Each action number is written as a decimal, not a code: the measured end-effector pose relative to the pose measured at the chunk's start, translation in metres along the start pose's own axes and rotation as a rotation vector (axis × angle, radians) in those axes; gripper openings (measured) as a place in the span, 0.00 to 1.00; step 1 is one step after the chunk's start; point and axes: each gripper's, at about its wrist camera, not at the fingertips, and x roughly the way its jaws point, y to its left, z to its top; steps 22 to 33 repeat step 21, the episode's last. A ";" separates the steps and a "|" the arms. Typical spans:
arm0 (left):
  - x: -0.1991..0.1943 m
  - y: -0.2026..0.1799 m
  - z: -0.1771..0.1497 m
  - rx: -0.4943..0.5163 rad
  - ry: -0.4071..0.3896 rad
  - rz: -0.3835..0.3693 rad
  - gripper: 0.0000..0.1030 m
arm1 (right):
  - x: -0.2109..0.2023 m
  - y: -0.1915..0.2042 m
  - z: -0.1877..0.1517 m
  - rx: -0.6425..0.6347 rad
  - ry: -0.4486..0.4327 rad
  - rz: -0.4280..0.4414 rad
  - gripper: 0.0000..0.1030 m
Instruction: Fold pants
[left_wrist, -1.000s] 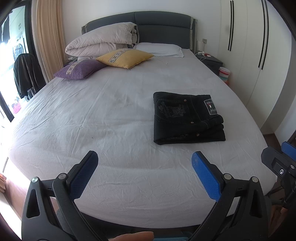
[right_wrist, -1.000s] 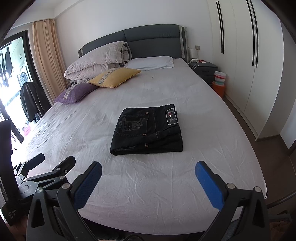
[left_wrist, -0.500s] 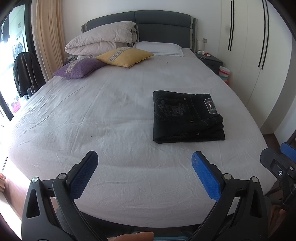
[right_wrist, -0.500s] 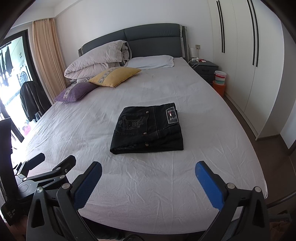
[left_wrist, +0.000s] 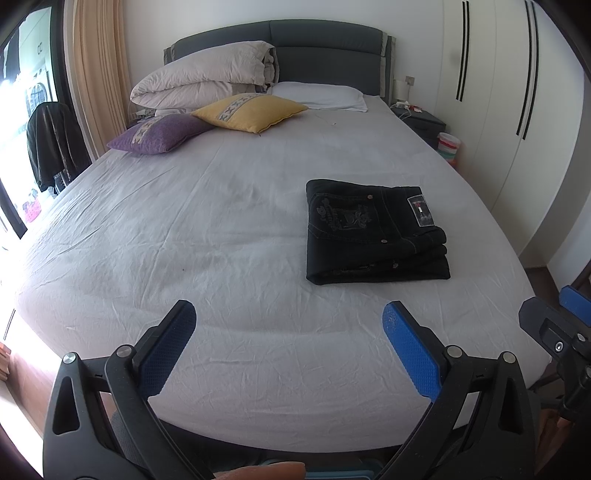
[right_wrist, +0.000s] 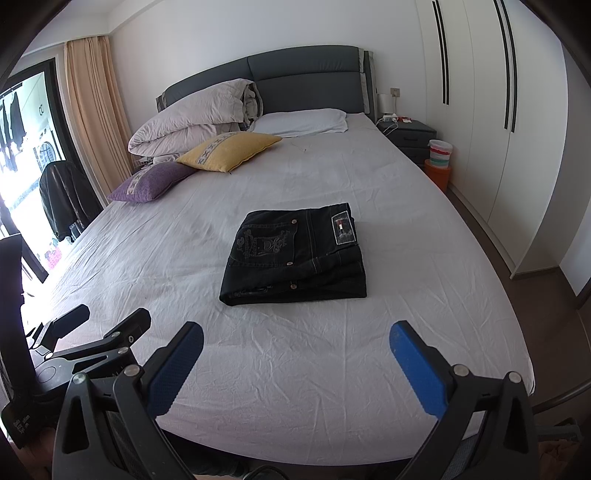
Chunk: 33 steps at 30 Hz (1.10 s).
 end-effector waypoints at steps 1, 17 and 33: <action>0.000 0.000 0.000 -0.001 0.000 0.000 1.00 | 0.000 0.000 0.000 0.000 0.000 0.000 1.00; -0.002 0.000 -0.001 -0.018 0.000 -0.004 1.00 | 0.000 0.000 -0.004 0.001 0.003 0.000 1.00; -0.004 -0.001 -0.002 -0.007 -0.011 0.000 1.00 | 0.001 -0.002 -0.008 0.004 0.006 -0.002 1.00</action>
